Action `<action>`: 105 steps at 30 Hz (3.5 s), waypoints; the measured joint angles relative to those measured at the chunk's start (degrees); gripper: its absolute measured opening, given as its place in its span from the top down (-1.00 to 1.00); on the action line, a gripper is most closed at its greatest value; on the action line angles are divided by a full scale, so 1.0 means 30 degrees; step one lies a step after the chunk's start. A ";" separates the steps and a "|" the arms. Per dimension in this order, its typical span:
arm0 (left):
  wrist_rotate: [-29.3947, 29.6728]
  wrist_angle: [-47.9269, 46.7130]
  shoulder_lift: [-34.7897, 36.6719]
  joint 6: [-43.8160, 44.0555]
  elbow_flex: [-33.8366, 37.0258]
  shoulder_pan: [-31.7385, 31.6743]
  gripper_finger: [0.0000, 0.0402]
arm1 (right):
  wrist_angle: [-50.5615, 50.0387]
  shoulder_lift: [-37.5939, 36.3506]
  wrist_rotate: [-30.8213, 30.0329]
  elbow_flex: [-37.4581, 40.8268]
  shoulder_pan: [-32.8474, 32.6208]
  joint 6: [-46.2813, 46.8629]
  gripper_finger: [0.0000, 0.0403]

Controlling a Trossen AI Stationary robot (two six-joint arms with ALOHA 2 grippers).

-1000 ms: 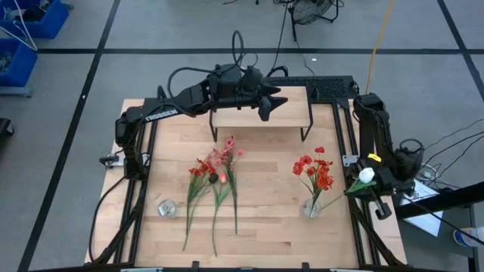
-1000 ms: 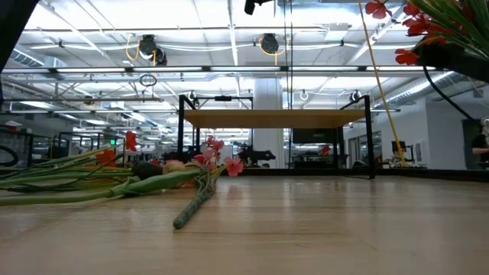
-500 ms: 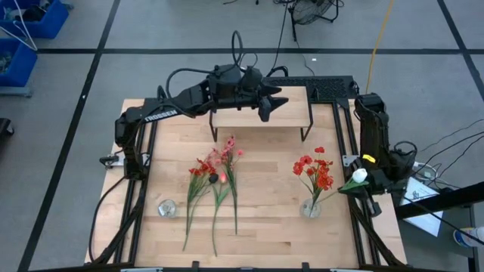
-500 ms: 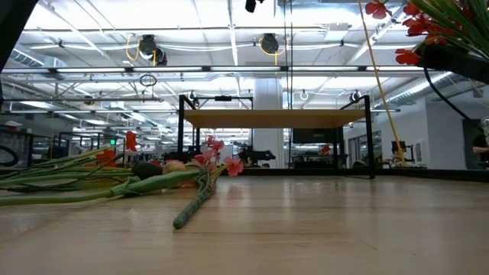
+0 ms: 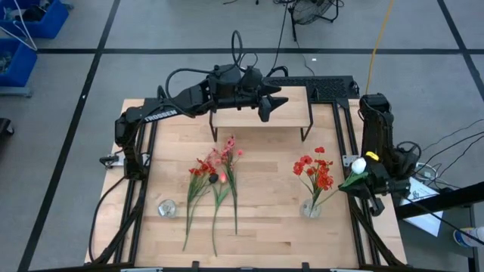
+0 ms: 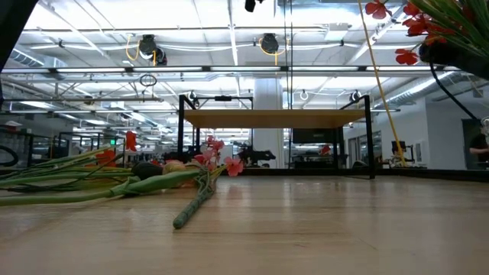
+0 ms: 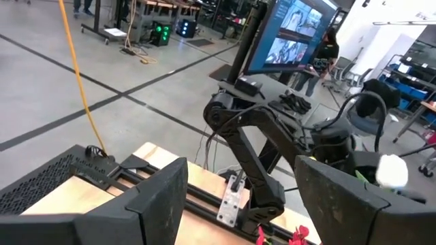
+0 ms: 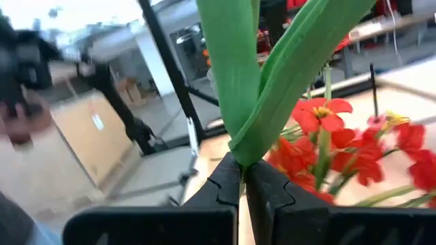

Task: Pick and place flowers into a vace then onto a shelf
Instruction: Put the white flower into the right transparent vase

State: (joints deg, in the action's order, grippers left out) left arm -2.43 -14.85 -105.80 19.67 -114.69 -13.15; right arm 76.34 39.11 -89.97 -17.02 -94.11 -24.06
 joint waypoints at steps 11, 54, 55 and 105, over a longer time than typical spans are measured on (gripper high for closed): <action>-0.0359 -0.0007 0.0000 -0.0047 0.0000 0.0000 -0.36 | -0.3415 0.3054 0.4542 -0.7621 0.0479 0.1203 1.00; -0.1553 -0.1559 0.0007 -0.3523 0.0000 0.0131 -0.36 | -0.8656 1.9273 -0.0017 -2.3940 1.4874 -0.3526 1.00; -0.1344 -0.1559 0.0007 -0.3495 0.0000 0.0124 -0.36 | -0.8670 1.9279 -0.0010 -2.3933 1.4936 -0.3569 1.00; -0.1162 -0.1537 0.0015 -0.3486 0.0000 0.0124 -0.36 | -1.3226 1.6286 0.0085 -1.3529 1.7288 1.3751 1.00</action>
State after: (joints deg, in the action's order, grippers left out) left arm -5.91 -19.46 -105.75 9.21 -114.69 -12.78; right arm 36.66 87.96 -89.71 -57.60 -42.25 17.19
